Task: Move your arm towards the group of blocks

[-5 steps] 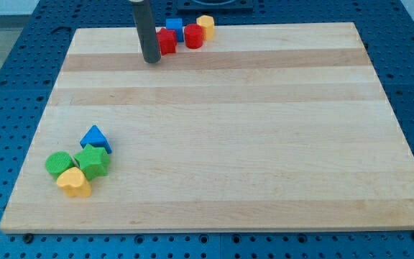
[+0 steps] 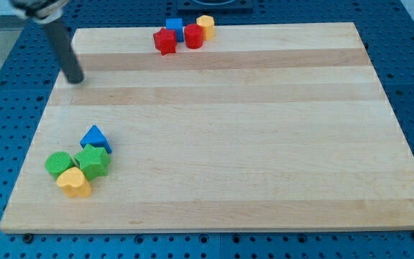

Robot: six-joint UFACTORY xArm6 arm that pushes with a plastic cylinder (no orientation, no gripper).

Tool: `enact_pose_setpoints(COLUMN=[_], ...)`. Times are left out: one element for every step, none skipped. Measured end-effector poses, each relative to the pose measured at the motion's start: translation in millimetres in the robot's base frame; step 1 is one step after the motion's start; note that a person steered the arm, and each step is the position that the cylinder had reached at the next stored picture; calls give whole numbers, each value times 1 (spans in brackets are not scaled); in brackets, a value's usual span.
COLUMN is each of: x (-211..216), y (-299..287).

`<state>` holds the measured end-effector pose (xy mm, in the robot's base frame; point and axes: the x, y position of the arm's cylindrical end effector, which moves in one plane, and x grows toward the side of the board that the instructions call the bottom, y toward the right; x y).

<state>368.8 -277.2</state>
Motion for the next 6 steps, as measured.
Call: enact_pose_setpoints(x=[59,80,85,108,126,138], y=[-23,-11,46,31,48,111])
